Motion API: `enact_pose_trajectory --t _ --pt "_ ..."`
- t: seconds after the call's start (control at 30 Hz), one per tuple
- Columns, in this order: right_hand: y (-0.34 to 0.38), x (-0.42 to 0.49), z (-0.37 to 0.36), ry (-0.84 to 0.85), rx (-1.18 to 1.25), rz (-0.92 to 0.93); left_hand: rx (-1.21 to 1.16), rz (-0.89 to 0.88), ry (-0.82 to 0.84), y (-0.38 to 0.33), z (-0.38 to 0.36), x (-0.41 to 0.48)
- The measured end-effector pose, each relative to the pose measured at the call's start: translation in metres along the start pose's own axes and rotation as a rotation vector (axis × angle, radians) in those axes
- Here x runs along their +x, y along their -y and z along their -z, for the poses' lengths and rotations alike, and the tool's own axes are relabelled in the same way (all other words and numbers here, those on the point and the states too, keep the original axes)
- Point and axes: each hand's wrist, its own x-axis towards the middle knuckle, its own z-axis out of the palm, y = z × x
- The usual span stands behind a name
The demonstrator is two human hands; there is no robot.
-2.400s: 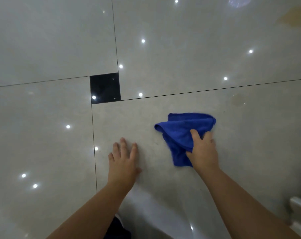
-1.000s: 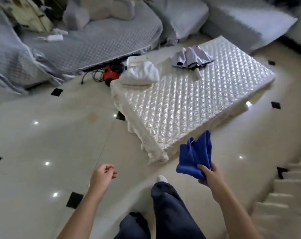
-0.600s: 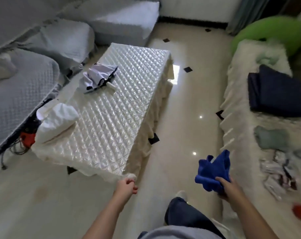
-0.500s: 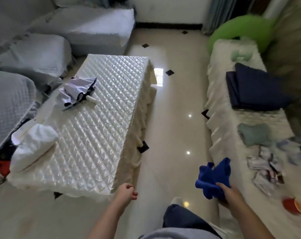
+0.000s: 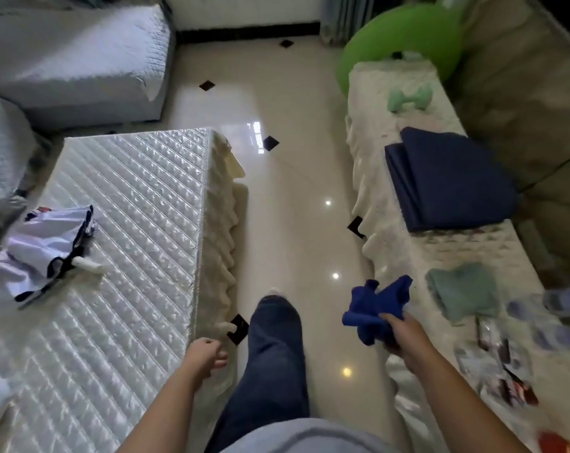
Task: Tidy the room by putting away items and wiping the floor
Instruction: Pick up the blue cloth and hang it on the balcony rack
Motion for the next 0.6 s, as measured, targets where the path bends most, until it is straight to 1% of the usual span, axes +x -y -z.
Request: enact_pose_trajectory --t 0.2,0.33,0.47,0.6 --pt "0.148 0.080 -0.087 0.003 0.014 0.069 0.002 -0.016 0.034 -0.150 0.051 0.090" --pt "0.256 0.127 -0.132 0.012 -0.035 0.137 -0.046 -0.026 -0.002 -0.255 0.077 0.144" --pt "0.336 0.178 -0.160 0.024 -0.097 0.170 -0.099 -0.015 0.036 -0.365 0.067 0.186" --pt "0.403 0.245 -0.177 0.024 -0.082 0.095 -0.060 -0.019 0.123 -0.478 0.038 0.232"
